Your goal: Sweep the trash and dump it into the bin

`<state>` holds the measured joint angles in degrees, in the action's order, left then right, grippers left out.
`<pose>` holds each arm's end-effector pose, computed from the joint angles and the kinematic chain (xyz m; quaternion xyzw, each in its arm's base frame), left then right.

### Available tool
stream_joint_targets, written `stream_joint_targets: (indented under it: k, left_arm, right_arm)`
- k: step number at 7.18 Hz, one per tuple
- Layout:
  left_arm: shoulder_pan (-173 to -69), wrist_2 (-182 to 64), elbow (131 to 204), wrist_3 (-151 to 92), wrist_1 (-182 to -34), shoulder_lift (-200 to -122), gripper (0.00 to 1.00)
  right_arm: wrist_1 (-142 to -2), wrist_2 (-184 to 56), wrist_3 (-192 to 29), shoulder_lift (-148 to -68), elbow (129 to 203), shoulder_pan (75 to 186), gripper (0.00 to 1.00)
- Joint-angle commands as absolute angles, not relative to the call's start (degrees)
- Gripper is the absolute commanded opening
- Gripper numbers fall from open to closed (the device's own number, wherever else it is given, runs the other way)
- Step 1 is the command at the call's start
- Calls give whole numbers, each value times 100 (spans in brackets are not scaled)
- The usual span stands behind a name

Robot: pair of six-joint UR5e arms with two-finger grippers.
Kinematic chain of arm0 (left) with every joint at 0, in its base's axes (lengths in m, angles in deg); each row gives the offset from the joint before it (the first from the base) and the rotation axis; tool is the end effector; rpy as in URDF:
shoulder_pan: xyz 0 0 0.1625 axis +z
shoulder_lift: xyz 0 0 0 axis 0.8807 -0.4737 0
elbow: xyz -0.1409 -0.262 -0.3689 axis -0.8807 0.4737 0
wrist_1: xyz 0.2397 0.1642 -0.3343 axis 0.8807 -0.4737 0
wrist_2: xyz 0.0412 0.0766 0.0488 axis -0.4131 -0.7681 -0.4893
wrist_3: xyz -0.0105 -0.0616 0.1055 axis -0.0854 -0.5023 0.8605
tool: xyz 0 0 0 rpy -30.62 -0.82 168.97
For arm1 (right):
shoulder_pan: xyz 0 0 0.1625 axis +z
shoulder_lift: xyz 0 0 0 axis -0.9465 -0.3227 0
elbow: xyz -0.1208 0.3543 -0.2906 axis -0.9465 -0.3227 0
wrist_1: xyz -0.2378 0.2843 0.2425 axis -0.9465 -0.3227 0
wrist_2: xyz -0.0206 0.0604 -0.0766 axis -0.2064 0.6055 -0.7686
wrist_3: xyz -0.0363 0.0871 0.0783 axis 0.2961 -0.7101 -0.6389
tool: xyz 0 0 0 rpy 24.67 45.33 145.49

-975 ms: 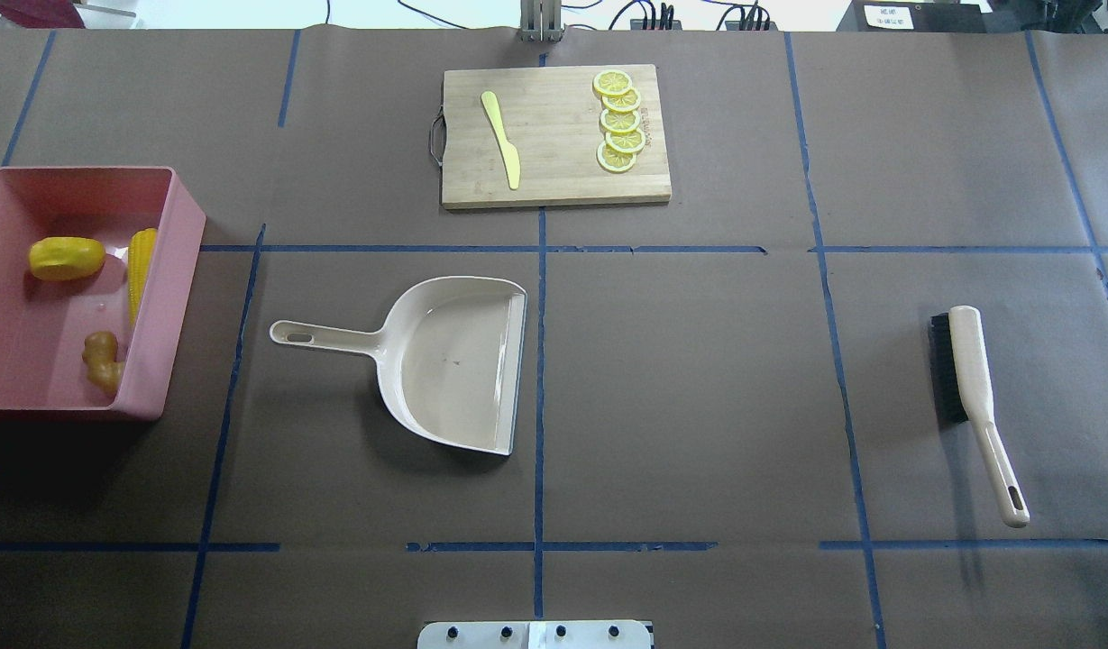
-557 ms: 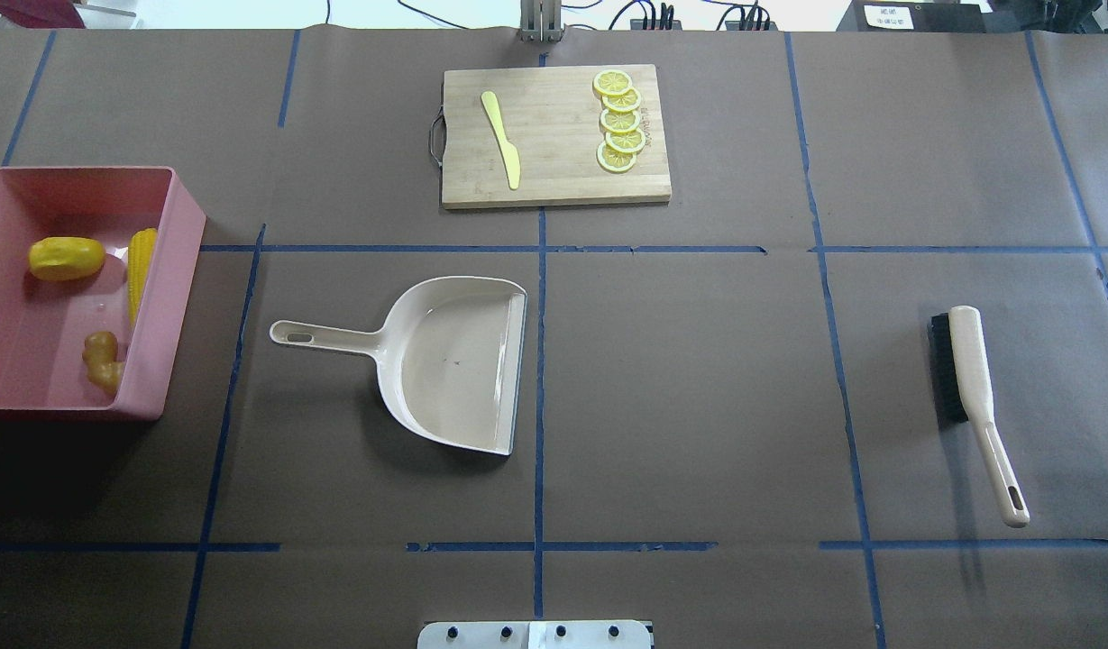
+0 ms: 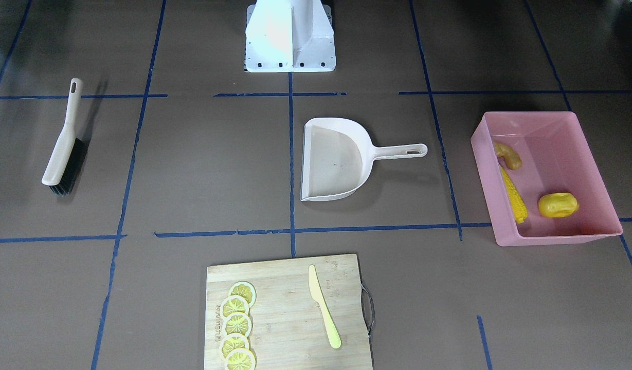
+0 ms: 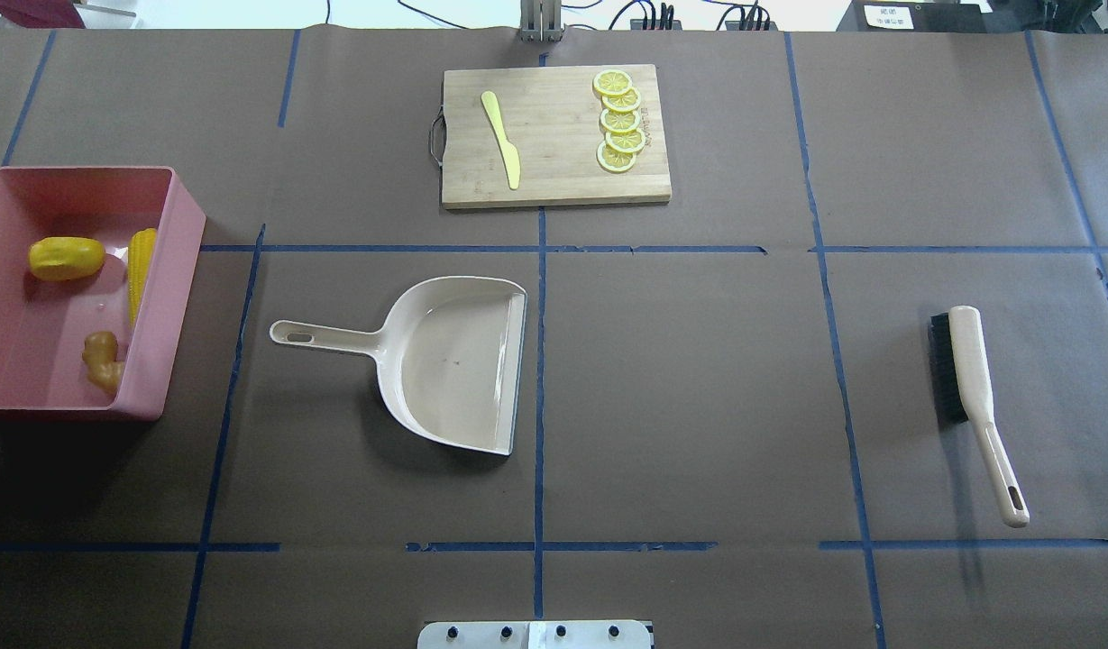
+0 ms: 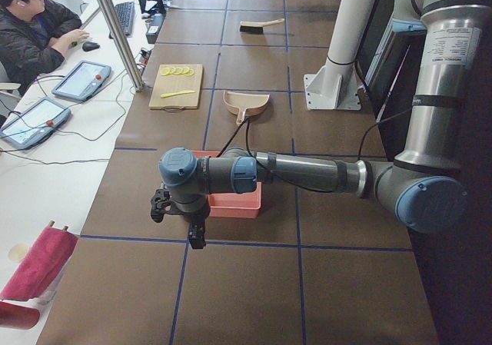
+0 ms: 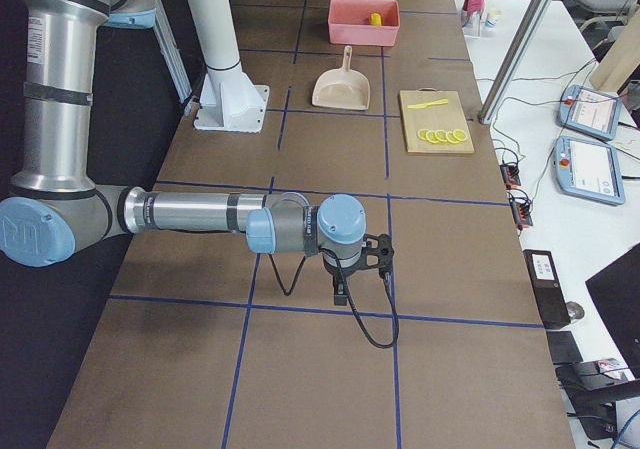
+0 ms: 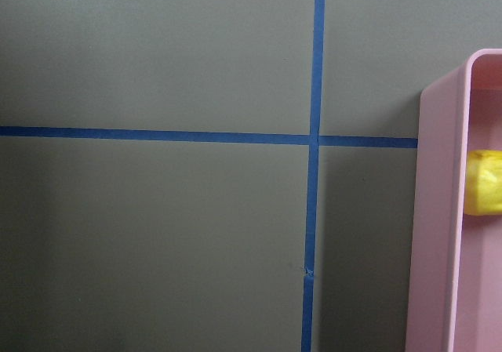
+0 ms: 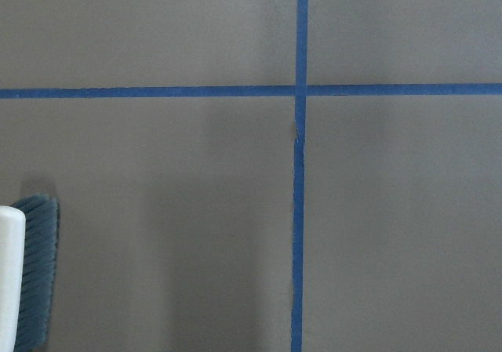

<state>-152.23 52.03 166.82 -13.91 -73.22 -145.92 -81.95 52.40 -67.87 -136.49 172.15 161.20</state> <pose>-0.0551 -0.5542 0.6933 -0.0234 0.3639 -0.0093 0.9311 0.0403 -0.4559 0.6991 0.0214 -0.4188 0.0074 0.9078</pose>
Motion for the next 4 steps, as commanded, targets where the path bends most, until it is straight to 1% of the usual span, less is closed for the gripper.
stream_joint_targets:
  k: [1, 4]
  left_arm:
    - [-15217, 5208, 16647, -1360, -7318, -14569, 100]
    - [-15217, 5392, 16542, -1342, -7371, -14543, 100]
  right_arm:
    - [-8211, 5250, -6717, -13706, 17149, 16196, 100]
    - [-8246, 5250, -6769, -13697, 17193, 16223, 100]
